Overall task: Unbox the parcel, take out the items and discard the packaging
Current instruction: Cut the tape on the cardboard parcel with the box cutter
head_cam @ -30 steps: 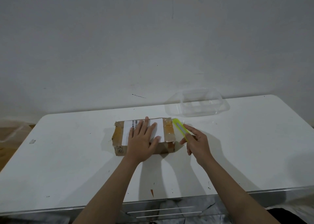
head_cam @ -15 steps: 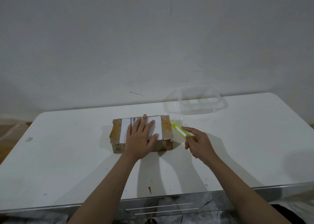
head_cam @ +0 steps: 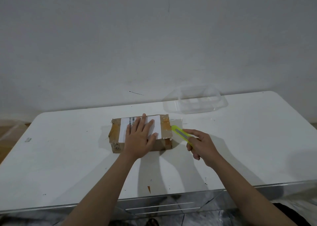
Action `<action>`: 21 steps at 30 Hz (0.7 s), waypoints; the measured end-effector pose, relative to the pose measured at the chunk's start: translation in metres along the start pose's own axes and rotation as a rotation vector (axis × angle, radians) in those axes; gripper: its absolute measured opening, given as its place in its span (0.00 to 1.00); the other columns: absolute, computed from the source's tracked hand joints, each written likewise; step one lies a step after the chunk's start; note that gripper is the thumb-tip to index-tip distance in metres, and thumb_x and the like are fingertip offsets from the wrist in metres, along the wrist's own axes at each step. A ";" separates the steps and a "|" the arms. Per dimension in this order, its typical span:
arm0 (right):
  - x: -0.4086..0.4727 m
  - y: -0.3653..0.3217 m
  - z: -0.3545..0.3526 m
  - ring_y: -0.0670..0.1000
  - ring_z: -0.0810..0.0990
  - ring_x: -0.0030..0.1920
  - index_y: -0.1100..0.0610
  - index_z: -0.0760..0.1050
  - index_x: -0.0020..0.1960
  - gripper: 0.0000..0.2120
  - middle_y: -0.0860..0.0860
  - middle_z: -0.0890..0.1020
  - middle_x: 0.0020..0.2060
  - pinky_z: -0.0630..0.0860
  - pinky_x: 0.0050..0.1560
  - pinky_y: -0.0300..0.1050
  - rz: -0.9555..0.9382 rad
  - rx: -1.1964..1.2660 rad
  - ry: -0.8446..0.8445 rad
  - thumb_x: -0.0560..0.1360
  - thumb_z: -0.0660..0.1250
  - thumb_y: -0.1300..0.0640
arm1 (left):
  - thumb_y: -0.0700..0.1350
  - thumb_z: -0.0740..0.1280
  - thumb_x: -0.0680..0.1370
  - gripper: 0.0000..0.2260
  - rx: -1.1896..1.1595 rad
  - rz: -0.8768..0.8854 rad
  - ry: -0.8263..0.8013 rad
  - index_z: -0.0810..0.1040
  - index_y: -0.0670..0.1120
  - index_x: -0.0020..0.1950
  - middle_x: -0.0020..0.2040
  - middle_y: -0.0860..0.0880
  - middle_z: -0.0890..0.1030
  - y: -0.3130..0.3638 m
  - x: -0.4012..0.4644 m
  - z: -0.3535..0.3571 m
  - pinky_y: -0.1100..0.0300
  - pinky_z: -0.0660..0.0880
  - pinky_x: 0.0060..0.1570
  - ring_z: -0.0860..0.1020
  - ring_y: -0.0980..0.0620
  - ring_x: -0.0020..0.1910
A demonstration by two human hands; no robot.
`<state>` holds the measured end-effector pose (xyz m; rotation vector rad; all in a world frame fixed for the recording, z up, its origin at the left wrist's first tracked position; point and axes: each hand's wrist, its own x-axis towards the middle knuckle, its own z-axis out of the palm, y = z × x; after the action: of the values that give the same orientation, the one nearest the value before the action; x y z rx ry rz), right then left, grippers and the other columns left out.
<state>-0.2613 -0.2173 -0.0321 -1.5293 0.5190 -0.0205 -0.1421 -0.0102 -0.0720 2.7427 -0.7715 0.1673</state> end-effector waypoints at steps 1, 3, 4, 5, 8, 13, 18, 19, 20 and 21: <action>0.000 0.000 0.001 0.49 0.61 0.20 0.50 0.77 0.60 0.17 0.56 0.74 0.27 0.61 0.22 0.38 0.004 0.013 0.004 0.77 0.59 0.65 | 0.65 0.44 0.76 0.29 0.001 -0.006 -0.009 0.60 0.56 0.75 0.78 0.51 0.52 0.000 0.000 0.000 0.41 0.51 0.71 0.52 0.46 0.77; -0.001 0.002 0.005 0.49 0.62 0.21 0.49 0.77 0.59 0.17 0.56 0.74 0.27 0.60 0.22 0.38 0.010 0.041 0.010 0.77 0.59 0.65 | 0.65 0.44 0.76 0.30 -0.001 -0.014 -0.013 0.59 0.56 0.75 0.78 0.51 0.51 0.000 0.001 0.000 0.41 0.51 0.71 0.52 0.47 0.77; -0.002 0.003 0.005 0.49 0.62 0.21 0.49 0.77 0.59 0.17 0.56 0.74 0.27 0.60 0.22 0.38 0.010 0.047 0.009 0.77 0.59 0.65 | 0.65 0.44 0.76 0.30 0.001 -0.014 -0.014 0.59 0.56 0.75 0.78 0.51 0.51 0.001 0.001 -0.001 0.41 0.51 0.71 0.51 0.47 0.77; -0.004 0.004 0.006 0.49 0.62 0.21 0.48 0.77 0.59 0.17 0.56 0.74 0.27 0.60 0.22 0.38 0.009 0.043 0.004 0.77 0.59 0.65 | 0.65 0.44 0.76 0.30 0.006 -0.013 -0.017 0.59 0.56 0.75 0.78 0.51 0.51 0.001 0.001 -0.001 0.41 0.51 0.71 0.51 0.46 0.77; -0.011 0.006 0.002 0.49 0.62 0.20 0.47 0.77 0.58 0.17 0.56 0.74 0.27 0.61 0.22 0.38 -0.006 0.022 -0.027 0.78 0.58 0.65 | 0.65 0.43 0.76 0.30 0.008 -0.007 -0.025 0.58 0.55 0.75 0.78 0.50 0.51 0.001 0.001 -0.002 0.41 0.50 0.71 0.51 0.46 0.77; -0.014 0.007 -0.003 0.49 0.62 0.20 0.49 0.77 0.59 0.17 0.55 0.74 0.26 0.61 0.22 0.38 -0.016 0.028 -0.029 0.78 0.58 0.65 | 0.65 0.42 0.75 0.31 0.016 -0.011 -0.034 0.58 0.55 0.75 0.78 0.50 0.51 0.002 0.002 -0.003 0.41 0.50 0.71 0.50 0.46 0.77; -0.020 0.014 0.001 0.49 0.63 0.21 0.49 0.77 0.60 0.17 0.55 0.75 0.27 0.63 0.22 0.38 -0.010 0.047 -0.007 0.78 0.59 0.64 | 0.65 0.42 0.75 0.31 0.025 -0.016 -0.044 0.58 0.55 0.75 0.78 0.50 0.51 0.004 0.002 -0.006 0.41 0.51 0.71 0.51 0.46 0.77; -0.024 0.016 0.000 0.50 0.64 0.21 0.49 0.77 0.60 0.17 0.55 0.76 0.26 0.64 0.22 0.39 -0.020 0.045 0.005 0.78 0.59 0.64 | 0.65 0.42 0.75 0.31 0.026 -0.019 -0.044 0.58 0.55 0.75 0.78 0.50 0.51 0.004 0.002 -0.006 0.41 0.51 0.71 0.51 0.46 0.77; -0.029 0.019 -0.001 0.50 0.65 0.21 0.49 0.77 0.60 0.16 0.54 0.77 0.26 0.65 0.22 0.39 -0.043 0.050 0.036 0.78 0.59 0.64 | 0.65 0.42 0.75 0.31 0.024 -0.025 -0.045 0.58 0.55 0.75 0.78 0.50 0.51 0.005 0.001 -0.006 0.41 0.51 0.71 0.51 0.46 0.77; -0.034 0.022 -0.001 0.51 0.67 0.20 0.49 0.76 0.60 0.16 0.54 0.79 0.27 0.67 0.23 0.40 -0.073 0.072 0.088 0.78 0.59 0.63 | 0.65 0.42 0.75 0.31 0.020 -0.030 -0.046 0.58 0.56 0.75 0.78 0.51 0.51 0.006 0.001 -0.007 0.41 0.50 0.71 0.50 0.46 0.77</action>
<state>-0.2985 -0.2058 -0.0423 -1.4815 0.5261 -0.1620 -0.1440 -0.0134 -0.0640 2.7850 -0.7438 0.1062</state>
